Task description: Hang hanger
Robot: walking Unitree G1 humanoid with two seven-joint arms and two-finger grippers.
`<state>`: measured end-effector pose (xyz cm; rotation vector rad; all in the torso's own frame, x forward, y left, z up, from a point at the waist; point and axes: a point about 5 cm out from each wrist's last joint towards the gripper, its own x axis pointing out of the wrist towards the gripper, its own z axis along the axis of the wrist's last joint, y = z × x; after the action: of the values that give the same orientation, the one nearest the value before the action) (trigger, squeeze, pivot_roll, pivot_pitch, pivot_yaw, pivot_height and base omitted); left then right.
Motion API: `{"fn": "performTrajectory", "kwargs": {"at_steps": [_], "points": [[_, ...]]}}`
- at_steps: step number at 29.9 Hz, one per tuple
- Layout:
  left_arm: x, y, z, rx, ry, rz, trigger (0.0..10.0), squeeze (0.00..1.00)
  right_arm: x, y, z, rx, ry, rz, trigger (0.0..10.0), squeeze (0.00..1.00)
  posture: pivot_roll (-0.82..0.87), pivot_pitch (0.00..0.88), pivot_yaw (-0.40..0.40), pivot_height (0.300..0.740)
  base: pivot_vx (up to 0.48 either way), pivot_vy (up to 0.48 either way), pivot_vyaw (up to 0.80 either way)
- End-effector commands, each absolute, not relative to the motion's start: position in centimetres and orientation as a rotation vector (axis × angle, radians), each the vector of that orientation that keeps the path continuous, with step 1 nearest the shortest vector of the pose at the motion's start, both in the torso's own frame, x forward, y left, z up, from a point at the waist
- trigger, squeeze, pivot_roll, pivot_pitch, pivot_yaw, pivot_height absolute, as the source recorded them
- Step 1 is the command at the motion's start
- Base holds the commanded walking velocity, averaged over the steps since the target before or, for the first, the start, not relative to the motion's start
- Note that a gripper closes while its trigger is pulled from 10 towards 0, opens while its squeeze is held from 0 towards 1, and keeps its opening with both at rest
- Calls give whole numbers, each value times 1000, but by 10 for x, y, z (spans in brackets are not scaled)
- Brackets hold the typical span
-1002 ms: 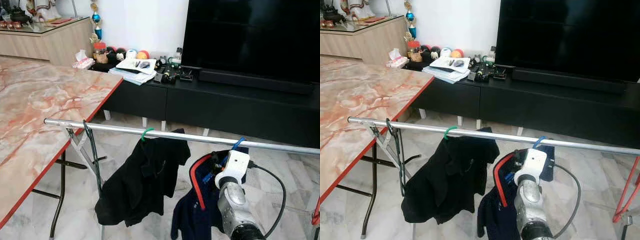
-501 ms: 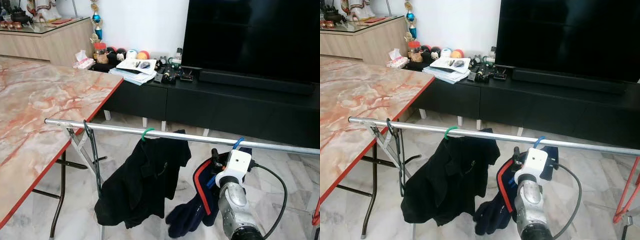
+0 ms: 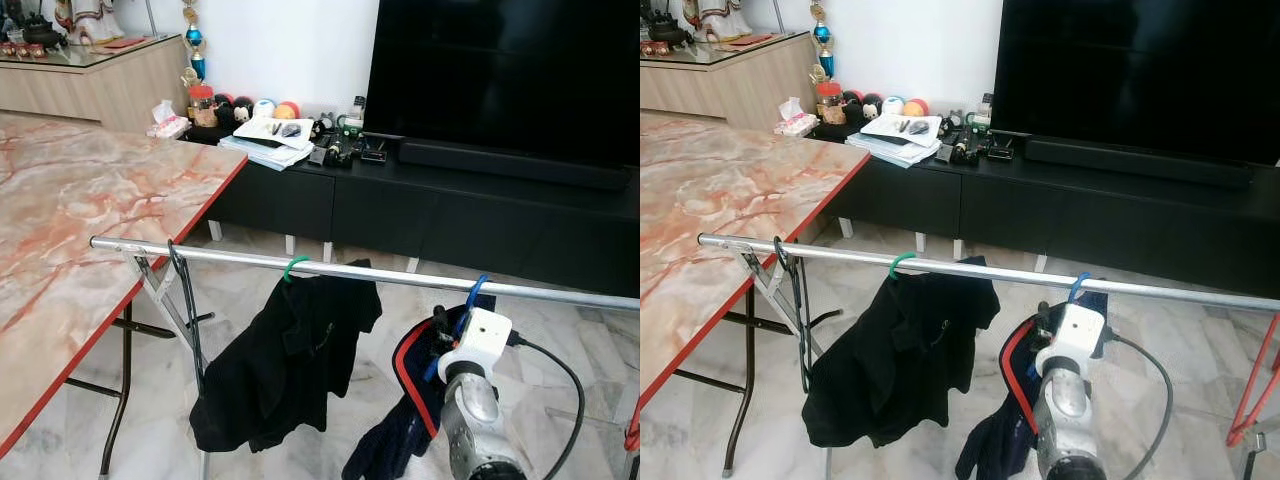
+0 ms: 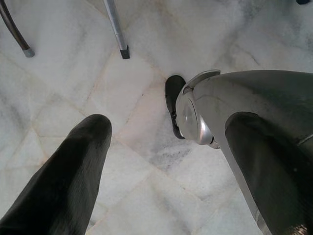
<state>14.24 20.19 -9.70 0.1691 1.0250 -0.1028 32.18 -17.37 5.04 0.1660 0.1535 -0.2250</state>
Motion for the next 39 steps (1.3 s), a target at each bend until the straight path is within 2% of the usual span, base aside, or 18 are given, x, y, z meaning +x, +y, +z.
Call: {"fn": "performTrajectory", "kwargs": {"at_steps": [1, 30, 39], "points": [[133, 189, -102, 157, 1064, -176, 10000, 0, 322, -171, 49, 178, 170, -213, 10000, 0, 201, 3, -12, 740, 0, 0, 0], [134, 190, -102, 162, 1061, -179, 10000, 0, 335, -165, 46, 182, 307, -84, 10000, 0, 214, 0, -7, 740, 0, 0, 0], [133, 190, -102, 164, 1063, -179, 10000, 0, 336, -184, 47, 140, 325, -155, 10000, 0, 220, 0, -5, 740, 0, 0, 0]]}}
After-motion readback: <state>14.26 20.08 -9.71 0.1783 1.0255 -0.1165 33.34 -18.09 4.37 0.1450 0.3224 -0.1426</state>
